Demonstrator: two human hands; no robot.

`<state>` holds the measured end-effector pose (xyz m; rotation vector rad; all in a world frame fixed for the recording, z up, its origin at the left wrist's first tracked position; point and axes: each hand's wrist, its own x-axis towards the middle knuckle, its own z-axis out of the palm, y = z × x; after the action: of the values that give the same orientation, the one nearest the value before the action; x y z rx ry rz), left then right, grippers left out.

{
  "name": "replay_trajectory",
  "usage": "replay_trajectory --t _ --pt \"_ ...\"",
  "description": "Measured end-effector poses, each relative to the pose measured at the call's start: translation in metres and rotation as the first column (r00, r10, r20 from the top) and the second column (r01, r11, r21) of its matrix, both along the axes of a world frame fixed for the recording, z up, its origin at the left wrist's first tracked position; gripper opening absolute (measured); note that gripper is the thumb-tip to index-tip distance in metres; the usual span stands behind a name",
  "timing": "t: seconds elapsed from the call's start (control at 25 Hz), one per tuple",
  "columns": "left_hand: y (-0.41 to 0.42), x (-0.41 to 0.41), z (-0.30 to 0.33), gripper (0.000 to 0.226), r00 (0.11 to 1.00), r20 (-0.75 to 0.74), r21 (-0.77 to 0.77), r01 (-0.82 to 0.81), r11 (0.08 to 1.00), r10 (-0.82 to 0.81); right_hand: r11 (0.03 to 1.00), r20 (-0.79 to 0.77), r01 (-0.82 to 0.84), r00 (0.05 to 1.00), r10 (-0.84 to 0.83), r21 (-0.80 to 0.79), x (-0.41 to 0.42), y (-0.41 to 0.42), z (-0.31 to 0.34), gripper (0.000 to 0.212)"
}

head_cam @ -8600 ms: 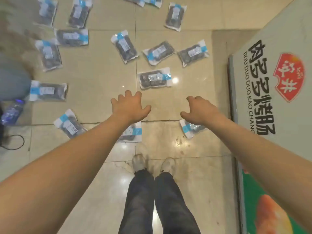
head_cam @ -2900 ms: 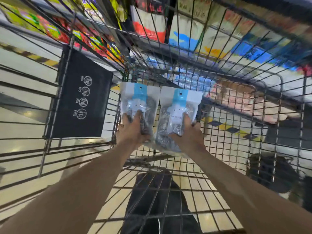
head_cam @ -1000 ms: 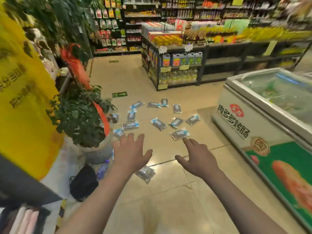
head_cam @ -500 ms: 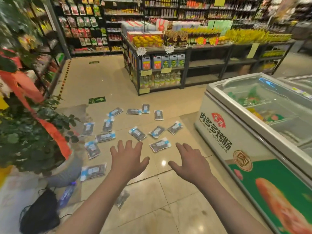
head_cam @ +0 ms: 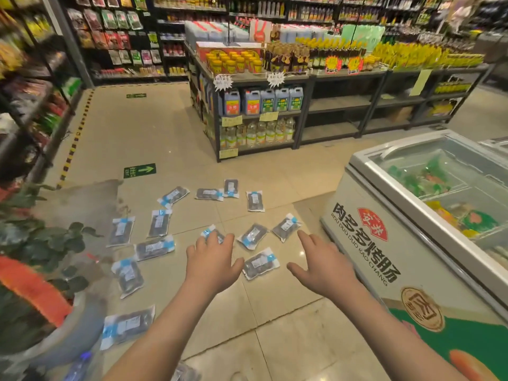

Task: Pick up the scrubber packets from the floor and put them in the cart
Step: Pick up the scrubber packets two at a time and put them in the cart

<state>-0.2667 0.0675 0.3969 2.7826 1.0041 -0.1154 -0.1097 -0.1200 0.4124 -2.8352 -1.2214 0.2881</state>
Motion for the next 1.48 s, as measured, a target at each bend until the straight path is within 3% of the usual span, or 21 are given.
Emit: replay_trajectory --t 0.32,0.64,0.84,1.0,1.28,1.4,1.48 --pt "0.134 0.106 -0.01 0.055 0.999 -0.039 -0.054 -0.005 0.999 0.003 1.0 -0.031 0.005 1.0 -0.006 -0.022 0.109 0.131 -0.011 0.078" --pt "0.275 0.229 -0.081 0.059 0.986 -0.169 -0.113 -0.024 0.993 0.005 0.989 -0.201 0.069 0.975 -0.095 -0.132 0.23 0.265 -0.103 0.067" --pt "0.367 0.294 -0.155 0.062 0.959 -0.285 -0.198 -0.063 0.978 0.004 0.968 -0.258 0.101 0.953 -0.161 -0.23 0.307 0.355 -0.17 0.071" --pt "0.426 0.339 -0.287 0.06 0.906 -0.421 -0.267 -0.081 0.96 -0.04 0.934 -0.353 0.079 0.912 -0.21 -0.35 0.345 0.406 -0.293 0.066" --pt "0.483 0.41 -0.637 0.057 0.844 -0.508 -0.334 -0.009 0.943 -0.172 0.878 -0.515 0.164 0.755 -0.405 -0.45 0.357 0.467 -0.639 0.058" --pt "0.494 0.422 -0.782 0.064 0.848 -0.501 -0.329 -0.005 0.944 -0.17 0.803 -0.474 0.256 0.695 -0.54 -0.539 0.362 0.469 -0.786 0.051" --pt "0.488 0.421 -0.851 0.076 0.828 -0.537 -0.364 -0.053 0.93 -0.163 0.718 -0.413 0.341 0.636 -0.651 -0.606 0.36 0.454 -0.856 0.065"
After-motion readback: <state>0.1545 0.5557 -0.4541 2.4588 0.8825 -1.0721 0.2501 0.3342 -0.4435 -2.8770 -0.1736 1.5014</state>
